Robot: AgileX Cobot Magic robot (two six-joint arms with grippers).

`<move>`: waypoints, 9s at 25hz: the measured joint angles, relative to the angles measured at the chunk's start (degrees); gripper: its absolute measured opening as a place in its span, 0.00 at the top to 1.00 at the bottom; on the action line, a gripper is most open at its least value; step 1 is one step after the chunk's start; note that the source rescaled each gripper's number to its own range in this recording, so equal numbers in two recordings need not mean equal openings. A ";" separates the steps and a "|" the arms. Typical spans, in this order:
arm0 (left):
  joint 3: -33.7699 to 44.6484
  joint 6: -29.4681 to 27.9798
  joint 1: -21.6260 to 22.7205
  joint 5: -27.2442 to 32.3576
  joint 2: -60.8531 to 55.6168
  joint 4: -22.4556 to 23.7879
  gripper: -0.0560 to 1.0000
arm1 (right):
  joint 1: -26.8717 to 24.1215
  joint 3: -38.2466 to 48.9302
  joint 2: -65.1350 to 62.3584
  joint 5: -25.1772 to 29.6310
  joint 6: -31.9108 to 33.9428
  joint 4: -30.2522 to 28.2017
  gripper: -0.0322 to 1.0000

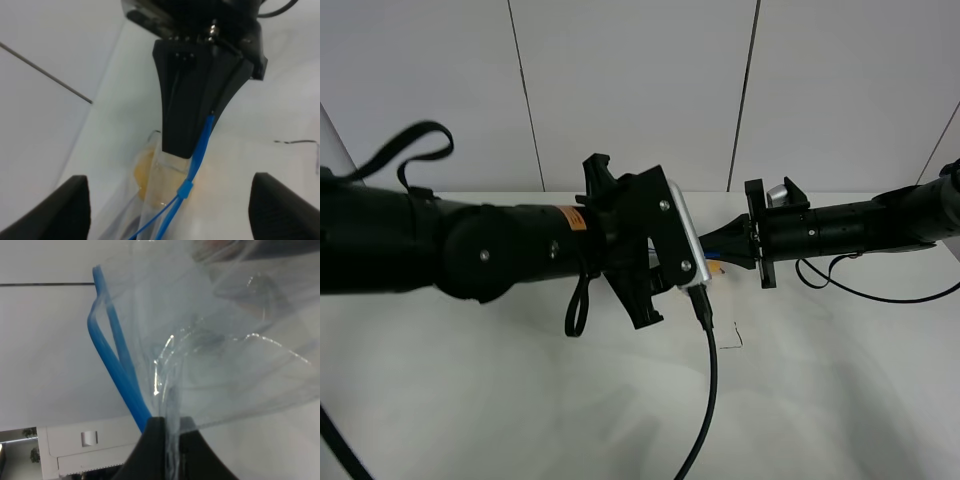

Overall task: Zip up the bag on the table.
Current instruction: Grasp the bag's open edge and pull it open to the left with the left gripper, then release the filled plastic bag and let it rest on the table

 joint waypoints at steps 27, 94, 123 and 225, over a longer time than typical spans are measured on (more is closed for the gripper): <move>4.59 0.74 -3.61 -41.57 19.09 4.60 0.37 | 0.00 0.00 0.00 0.00 0.05 0.05 0.97; 12.16 3.84 9.65 -51.33 22.39 10.21 0.95 | 0.32 0.00 0.00 -0.17 1.55 1.23 0.97; 12.89 3.42 29.06 -52.09 22.39 6.23 0.95 | 0.49 -0.16 0.00 -0.18 1.76 1.73 0.97; 21.48 -62.97 46.31 77.47 -66.32 22.16 0.00 | 0.34 -0.16 0.00 0.00 2.60 0.76 0.97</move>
